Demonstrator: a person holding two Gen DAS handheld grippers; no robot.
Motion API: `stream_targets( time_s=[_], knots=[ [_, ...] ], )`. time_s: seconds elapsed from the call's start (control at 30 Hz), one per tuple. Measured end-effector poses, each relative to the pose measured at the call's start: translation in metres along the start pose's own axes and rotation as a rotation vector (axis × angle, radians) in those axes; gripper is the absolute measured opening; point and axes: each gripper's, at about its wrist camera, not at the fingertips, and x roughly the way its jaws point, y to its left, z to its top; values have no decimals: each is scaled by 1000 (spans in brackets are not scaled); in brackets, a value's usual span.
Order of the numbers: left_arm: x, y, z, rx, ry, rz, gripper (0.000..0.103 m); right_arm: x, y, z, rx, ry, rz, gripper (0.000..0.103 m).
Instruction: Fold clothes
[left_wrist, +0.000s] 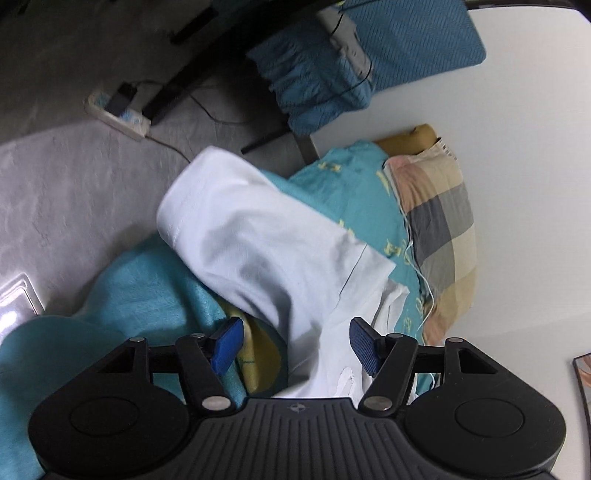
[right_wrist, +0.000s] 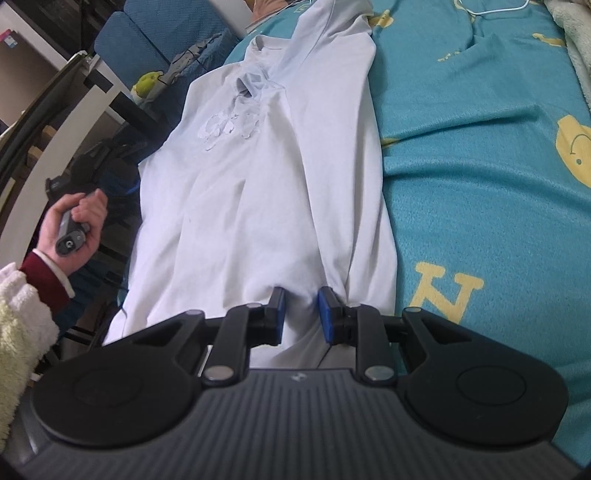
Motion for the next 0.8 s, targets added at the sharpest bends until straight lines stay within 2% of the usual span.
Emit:
stream_targets(
  time_s=[0.1, 0.2, 0.23, 0.27, 0.3, 0.33, 0.43, 0.63, 0.7, 0.8],
  knots=[
    [5, 6, 4, -6, -60, 15, 64, 1, -1, 1, 3, -4, 4, 24],
    [8, 8, 12, 46, -141, 61, 59, 2, -2, 1, 8, -8, 10, 24],
    [9, 9, 15, 51, -149, 50, 51, 2, -3, 1, 9, -9, 12, 24],
    [11, 10, 18, 49, -152, 47, 37, 2, -3, 1, 11, -10, 15, 24],
    [12, 8, 20, 52, -157, 57, 29, 2, -4, 1, 14, -11, 18, 24],
    [12, 6, 21, 67, -171, 66, 15, 3, -4, 1, 17, -12, 21, 24],
    [5, -13, 20, 189, -240, 75, 5, 3, -4, 2, 20, -13, 24, 24],
    [-12, -77, -3, 534, -332, 99, 4, 3, 1, 1, -1, -17, 11, 24],
    [-13, -108, -16, 616, -344, 99, 4, 2, 1, 2, -5, -17, 11, 24],
    [-7, -167, -45, 795, -344, 88, 4, 2, 2, 2, -7, -16, 9, 24]
  ],
)
